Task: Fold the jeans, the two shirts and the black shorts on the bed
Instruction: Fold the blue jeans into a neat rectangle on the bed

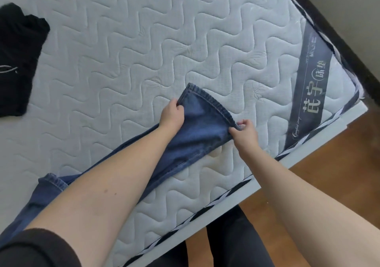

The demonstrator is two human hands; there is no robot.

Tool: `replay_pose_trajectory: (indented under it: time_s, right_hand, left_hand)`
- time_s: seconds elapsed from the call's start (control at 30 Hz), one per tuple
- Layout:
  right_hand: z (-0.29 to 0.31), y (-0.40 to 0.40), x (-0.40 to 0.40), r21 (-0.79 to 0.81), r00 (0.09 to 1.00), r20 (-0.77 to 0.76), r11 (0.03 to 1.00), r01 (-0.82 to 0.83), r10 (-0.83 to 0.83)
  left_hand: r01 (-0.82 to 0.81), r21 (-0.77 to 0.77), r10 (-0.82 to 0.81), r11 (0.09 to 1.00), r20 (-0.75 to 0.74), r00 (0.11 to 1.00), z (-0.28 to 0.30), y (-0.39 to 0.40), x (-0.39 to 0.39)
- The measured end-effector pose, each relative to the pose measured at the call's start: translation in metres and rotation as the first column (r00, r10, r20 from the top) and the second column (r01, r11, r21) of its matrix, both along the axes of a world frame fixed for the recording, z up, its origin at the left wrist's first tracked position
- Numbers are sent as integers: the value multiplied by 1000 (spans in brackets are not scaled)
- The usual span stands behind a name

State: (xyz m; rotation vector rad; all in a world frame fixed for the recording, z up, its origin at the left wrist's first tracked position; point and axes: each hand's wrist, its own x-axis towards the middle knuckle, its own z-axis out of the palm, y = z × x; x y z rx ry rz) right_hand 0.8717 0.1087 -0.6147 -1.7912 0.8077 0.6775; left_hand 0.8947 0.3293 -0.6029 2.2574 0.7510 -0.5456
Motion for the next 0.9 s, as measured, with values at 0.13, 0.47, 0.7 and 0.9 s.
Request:
replay_pose_trajectory:
  time_s: [0.13, 0.47, 0.7, 0.9]
  right_hand:
    - [0, -33, 1, 69, 996, 85, 998, -4, -2]
    - [-11, -60, -3, 82, 997, 36, 995, -64, 62]
    - [-24, -90, 53, -243, 831, -34, 802, -546, 556]
    - [-43, -92, 52, -106, 945, -5, 940, -325, 326]
  left_hand:
    - [-113, -216, 111, 970, -24, 994, -5, -4, 27]
    - [388, 16, -388, 921, 94, 917, -20, -32, 79]
    - [464, 31, -464, 885, 26, 885, -30, -45, 131]
    - [438, 66, -437, 896, -30, 899, -50, -63, 149]
